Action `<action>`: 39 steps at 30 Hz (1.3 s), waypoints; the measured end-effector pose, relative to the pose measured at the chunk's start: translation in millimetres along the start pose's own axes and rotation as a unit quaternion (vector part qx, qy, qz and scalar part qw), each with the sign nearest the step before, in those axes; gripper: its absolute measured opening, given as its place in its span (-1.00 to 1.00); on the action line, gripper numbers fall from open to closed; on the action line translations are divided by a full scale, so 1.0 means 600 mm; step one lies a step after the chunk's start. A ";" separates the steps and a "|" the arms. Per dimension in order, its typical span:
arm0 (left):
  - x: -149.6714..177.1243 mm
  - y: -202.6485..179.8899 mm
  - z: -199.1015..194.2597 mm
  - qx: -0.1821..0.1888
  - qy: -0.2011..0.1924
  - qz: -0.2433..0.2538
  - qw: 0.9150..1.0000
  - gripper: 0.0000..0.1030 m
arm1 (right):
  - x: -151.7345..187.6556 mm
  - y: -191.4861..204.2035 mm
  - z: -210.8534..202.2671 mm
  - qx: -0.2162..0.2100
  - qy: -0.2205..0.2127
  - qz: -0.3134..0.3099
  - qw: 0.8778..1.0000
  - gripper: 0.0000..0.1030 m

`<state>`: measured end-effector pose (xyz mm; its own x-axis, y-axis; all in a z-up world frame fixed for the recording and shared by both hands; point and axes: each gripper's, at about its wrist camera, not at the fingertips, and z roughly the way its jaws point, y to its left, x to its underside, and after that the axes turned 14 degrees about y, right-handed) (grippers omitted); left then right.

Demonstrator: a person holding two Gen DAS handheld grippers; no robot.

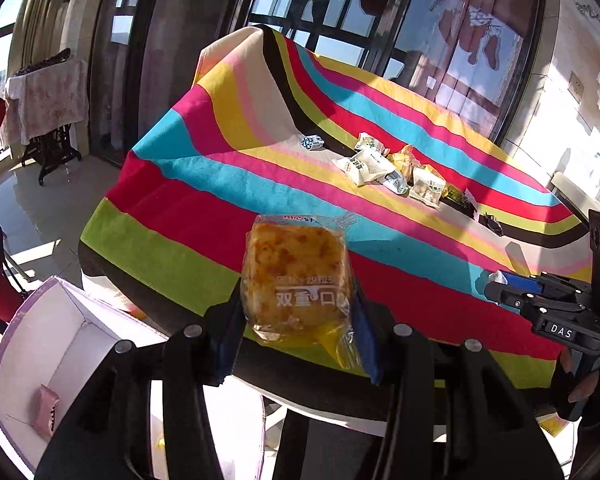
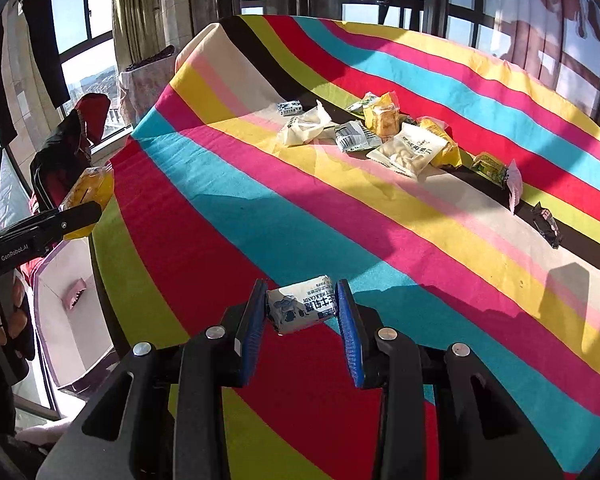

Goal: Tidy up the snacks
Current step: 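Carry both held snacks into the white box and open both tools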

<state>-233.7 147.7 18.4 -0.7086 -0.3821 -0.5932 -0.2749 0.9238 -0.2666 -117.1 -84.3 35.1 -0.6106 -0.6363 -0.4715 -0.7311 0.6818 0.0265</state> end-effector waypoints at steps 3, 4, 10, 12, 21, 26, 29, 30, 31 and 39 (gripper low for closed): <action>0.004 0.016 -0.011 -0.002 -0.009 -0.009 1.000 -0.06 | -0.009 0.042 0.001 -0.008 0.003 -0.030 1.000 -0.32; 0.005 0.022 -0.017 -0.003 -0.014 -0.012 1.000 -0.06 | -0.013 0.058 0.001 -0.015 0.003 -0.042 0.999 -0.32; 0.020 0.081 -0.059 -0.030 -0.035 -0.047 0.998 -0.06 | -0.041 0.181 0.002 -0.050 0.003 -0.135 0.990 -0.32; 0.035 0.104 -0.074 -0.046 -0.038 -0.062 0.996 -0.06 | -0.048 0.226 0.004 -0.065 0.004 -0.170 0.983 -0.32; 0.108 0.227 -0.104 -0.106 -0.021 -0.152 0.982 -0.06 | -0.036 0.402 0.044 -0.096 0.041 -0.306 0.946 -0.32; 0.133 0.269 -0.106 -0.127 -0.007 -0.180 0.976 -0.05 | -0.025 0.461 0.064 -0.107 0.057 -0.349 0.929 -0.32; 0.143 0.285 -0.104 -0.137 -0.001 -0.195 0.971 0.02 | -0.028 0.476 0.073 -0.145 0.060 -0.349 0.924 -0.18; 0.146 0.293 -0.104 -0.142 0.000 -0.207 0.968 0.28 | -0.030 0.476 0.076 -0.155 0.064 -0.344 0.924 0.24; 0.148 0.301 -0.106 -0.147 -0.002 -0.223 0.964 0.69 | -0.032 0.476 0.076 -0.159 0.065 -0.337 0.926 0.44; 0.129 0.313 -0.127 -0.175 -0.026 -0.252 0.951 0.95 | -0.035 0.386 0.038 -0.144 0.034 -0.284 0.947 0.54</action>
<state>-389.9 293.6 -19.9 -0.3998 -0.7707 -0.4961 -0.7772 0.5720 -0.2623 -266.4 95.2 30.8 -0.1057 -0.8993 -0.4243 -0.9943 0.1028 0.0298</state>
